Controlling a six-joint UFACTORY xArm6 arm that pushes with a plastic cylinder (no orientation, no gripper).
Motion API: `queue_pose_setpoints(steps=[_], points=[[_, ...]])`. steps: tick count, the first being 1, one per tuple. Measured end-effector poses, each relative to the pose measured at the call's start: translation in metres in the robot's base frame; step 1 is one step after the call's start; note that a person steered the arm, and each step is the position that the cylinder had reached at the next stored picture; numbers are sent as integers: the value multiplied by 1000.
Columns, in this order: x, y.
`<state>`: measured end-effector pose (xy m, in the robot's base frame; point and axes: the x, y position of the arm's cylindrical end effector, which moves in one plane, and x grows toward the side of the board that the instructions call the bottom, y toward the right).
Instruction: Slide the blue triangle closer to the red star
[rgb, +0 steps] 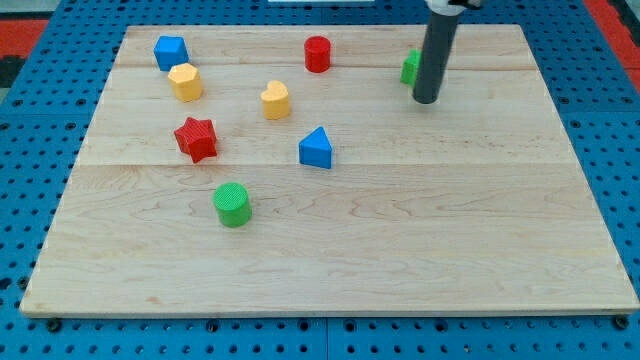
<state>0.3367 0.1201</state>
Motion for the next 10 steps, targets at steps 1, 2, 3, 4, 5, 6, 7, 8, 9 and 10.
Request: queue_pose_setpoints(steps=[1, 2, 3, 4, 5, 6, 7, 8, 9, 10], points=[[1, -8], [-40, -6], [-45, 12], [35, 12], [56, -35], [69, -115], [87, -177], [119, -165], [133, -144], [165, -152]])
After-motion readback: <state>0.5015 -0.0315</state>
